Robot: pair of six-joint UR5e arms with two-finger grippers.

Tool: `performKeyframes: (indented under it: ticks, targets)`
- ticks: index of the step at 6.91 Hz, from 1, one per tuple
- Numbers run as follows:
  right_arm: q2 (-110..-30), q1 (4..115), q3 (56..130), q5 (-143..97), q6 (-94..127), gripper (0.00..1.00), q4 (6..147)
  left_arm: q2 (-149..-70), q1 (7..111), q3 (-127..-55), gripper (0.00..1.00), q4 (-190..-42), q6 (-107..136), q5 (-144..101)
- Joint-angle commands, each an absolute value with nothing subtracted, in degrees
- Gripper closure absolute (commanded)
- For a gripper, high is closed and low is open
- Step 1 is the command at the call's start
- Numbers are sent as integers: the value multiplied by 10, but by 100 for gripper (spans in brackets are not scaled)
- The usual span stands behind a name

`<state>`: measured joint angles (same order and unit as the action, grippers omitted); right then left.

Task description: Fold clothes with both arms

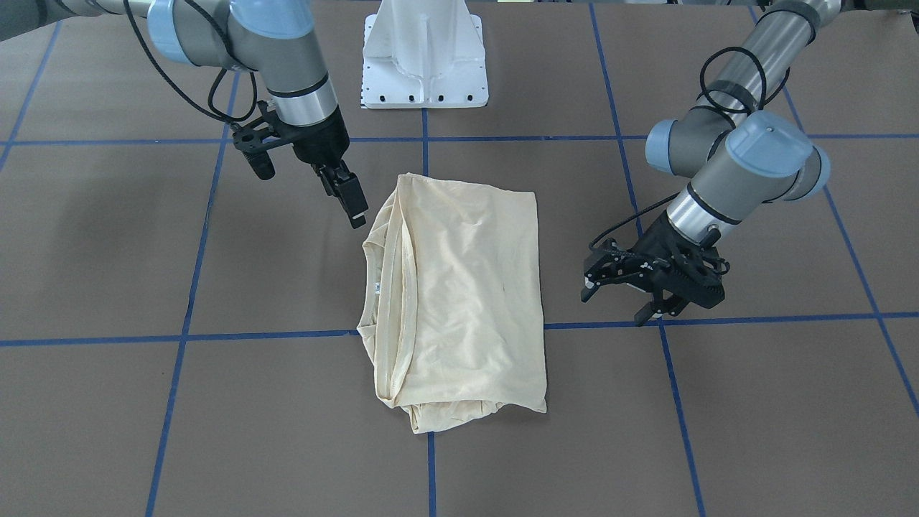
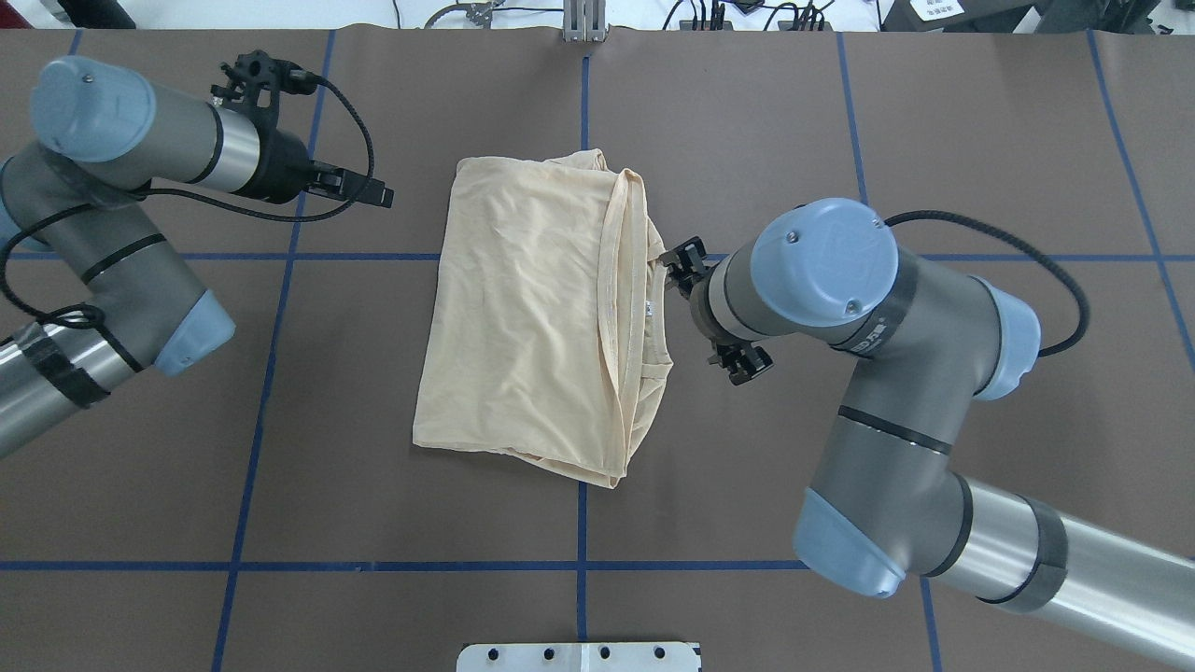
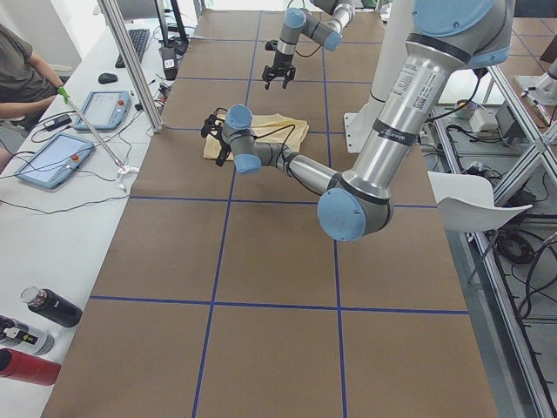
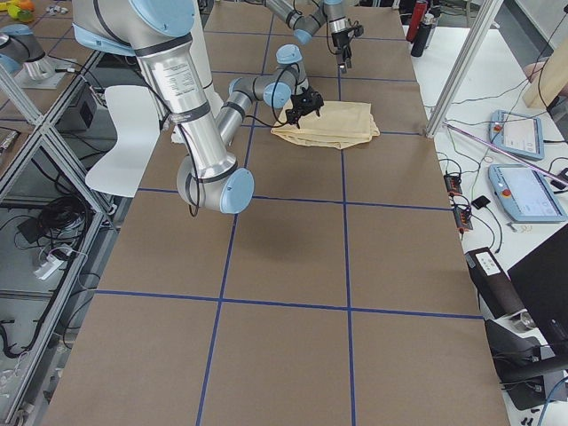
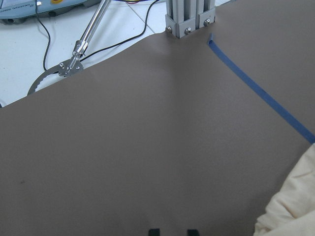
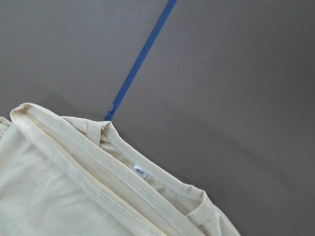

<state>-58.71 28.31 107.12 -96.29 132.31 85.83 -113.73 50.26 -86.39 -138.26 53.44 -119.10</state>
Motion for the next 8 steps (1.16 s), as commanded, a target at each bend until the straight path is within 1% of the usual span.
performKeyframes:
  ticks: [1, 4, 5, 7, 8]
  targets:
    - [-560, 216, 1027, -911, 1372, 1, 836, -1096, 503, -932, 0, -1378, 645, -1209]
    - [-559, 177, 992, -880, 1377, 2, 814, -1093, 501, -945, 0, -1378, 668, -1207]
    - [-560, 172, 988, -880, 1377, 5, 814, -1093, 500, -945, 0, -1378, 670, -1206]
    - [-562, 160, 987, -876, 1378, 14, 815, -1093, 500, -947, 0, -1378, 683, -1206]
    - [-562, 157, 984, -876, 1378, 15, 815, -1093, 500, -950, 0, -1378, 684, -1206]
